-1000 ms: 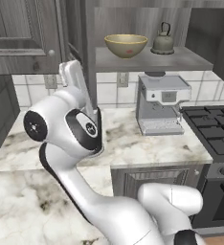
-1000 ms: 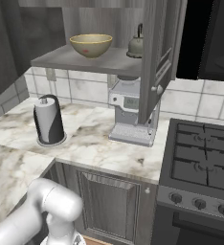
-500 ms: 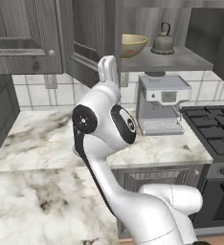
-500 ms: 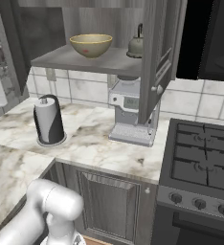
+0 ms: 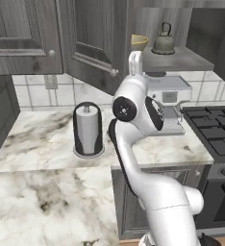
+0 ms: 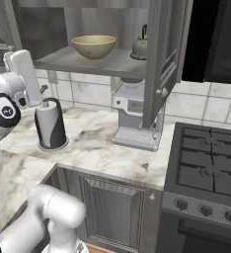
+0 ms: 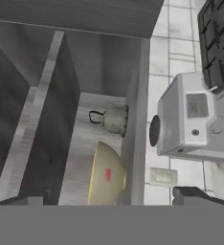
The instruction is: Pick the mug and place it in the sink. Pick the bowl and place it in the open cabinet and then close the cabinet.
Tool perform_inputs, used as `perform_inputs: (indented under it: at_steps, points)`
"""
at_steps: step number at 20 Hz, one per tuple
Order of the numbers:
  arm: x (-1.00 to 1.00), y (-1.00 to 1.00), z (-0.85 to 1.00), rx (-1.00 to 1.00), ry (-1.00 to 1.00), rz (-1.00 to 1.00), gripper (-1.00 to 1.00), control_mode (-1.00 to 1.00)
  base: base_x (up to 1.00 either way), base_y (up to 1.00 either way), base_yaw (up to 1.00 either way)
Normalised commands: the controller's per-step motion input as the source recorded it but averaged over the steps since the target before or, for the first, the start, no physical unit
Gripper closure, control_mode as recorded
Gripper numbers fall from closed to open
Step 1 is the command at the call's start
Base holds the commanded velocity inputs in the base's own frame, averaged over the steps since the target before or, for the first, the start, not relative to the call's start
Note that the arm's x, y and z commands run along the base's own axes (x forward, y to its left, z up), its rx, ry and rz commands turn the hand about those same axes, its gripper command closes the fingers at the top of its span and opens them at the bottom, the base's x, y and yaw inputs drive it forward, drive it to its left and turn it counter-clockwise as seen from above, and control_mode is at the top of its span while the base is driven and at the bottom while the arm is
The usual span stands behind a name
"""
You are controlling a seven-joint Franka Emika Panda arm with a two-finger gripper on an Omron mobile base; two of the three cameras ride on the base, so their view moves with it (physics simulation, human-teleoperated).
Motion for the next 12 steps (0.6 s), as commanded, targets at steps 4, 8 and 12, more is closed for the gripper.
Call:
perform_inputs:
  at_steps: [4, 8, 12]
  points:
    - [0.99, 0.03, 0.04, 0.00, 0.00, 0.01, -1.00, -1.00, 0.00, 0.00, 0.00]
    - [0.67, 0.94, 0.10, -0.25, 0.00, -0.03, -1.00, -1.00, 0.00, 0.00, 0.00]
    - [1.00, 0.99, 0.00, -0.47, 0.00, -0.27, -1.00, -1.00, 0.00, 0.00, 0.00]
